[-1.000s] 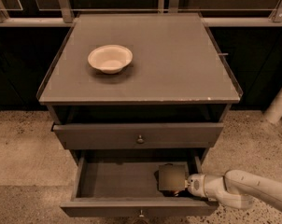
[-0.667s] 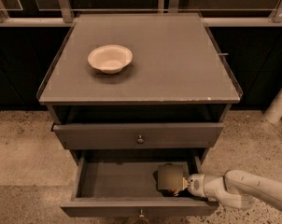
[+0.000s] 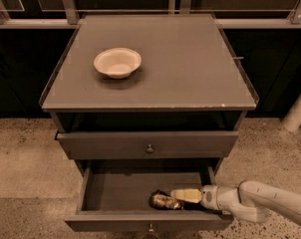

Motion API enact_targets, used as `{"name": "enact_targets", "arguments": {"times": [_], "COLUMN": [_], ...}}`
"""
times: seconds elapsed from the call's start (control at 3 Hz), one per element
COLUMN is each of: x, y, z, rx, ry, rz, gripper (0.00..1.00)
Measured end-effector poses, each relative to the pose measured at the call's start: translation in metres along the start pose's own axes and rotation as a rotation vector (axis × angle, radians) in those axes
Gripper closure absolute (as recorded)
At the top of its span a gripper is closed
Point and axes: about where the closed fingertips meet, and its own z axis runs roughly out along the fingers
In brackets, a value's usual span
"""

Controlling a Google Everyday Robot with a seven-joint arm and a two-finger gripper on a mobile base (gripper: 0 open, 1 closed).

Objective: Place orange can into middle drawer

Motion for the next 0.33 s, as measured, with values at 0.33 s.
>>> {"name": "enact_targets", "arguments": {"times": [0.33], "x": [0.0000], "y": [0.0000], "z": [0.0000], "rx": [0.000], "ry": [0.000], "rz": [0.000], "gripper": [0.00]}}
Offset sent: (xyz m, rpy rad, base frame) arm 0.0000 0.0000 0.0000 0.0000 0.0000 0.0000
